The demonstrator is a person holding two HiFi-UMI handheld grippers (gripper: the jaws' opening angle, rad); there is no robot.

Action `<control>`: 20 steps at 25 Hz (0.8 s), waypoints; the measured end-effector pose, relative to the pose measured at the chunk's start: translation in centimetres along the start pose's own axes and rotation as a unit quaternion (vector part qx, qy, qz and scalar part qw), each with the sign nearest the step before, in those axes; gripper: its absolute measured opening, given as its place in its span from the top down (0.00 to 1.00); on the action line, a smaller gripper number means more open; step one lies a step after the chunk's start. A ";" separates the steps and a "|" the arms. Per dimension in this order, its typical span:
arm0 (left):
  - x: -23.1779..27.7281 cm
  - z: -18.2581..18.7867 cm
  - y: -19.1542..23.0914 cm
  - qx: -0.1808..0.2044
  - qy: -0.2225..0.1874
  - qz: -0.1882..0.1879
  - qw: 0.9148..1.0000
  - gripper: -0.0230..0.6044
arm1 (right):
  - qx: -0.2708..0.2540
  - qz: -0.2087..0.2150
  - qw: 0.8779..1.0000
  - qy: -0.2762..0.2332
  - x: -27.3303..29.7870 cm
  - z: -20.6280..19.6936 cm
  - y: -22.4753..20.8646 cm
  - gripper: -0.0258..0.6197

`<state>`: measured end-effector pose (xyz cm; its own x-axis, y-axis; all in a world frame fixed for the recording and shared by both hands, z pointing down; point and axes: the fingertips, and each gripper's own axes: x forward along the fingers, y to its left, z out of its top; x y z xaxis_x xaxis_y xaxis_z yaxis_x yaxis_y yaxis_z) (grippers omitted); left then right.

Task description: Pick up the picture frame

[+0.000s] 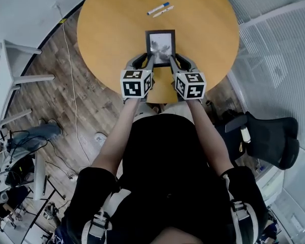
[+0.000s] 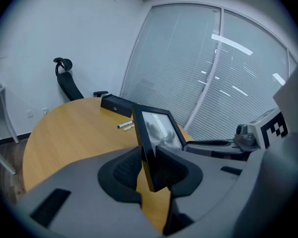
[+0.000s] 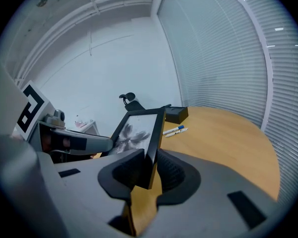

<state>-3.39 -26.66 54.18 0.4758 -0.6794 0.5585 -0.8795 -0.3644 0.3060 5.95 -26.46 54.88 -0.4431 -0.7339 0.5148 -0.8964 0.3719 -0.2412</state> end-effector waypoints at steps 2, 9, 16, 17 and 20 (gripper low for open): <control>-0.5 1.1 -0.2 0.004 -0.014 0.002 1.000 0.80 | -0.008 0.002 1.000 -0.011 -0.3 1.3 0.2 0.81; -1.7 5.5 -0.8 0.022 -0.059 0.000 0.998 0.80 | -0.032 0.009 0.998 -0.048 -1.1 6.1 0.5 0.81; -4.5 10.1 -0.8 0.051 -0.116 0.013 0.992 0.80 | -0.061 0.013 0.993 -0.103 -2.6 11.2 2.7 0.81; -5.0 10.7 -0.7 0.054 -0.124 0.014 0.991 0.80 | -0.065 0.015 0.992 -0.110 -2.7 11.8 3.1 0.81; -6.5 12.6 -0.5 0.063 -0.146 0.016 0.987 0.80 | -0.077 0.021 0.988 -0.132 -3.2 13.8 4.3 0.81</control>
<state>-6.11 -30.08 40.70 0.4417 -0.8404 0.3140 -0.8967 -0.4032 0.1824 3.29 -30.37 40.83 -0.4863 -0.8313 0.2691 -0.8733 0.4722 -0.1197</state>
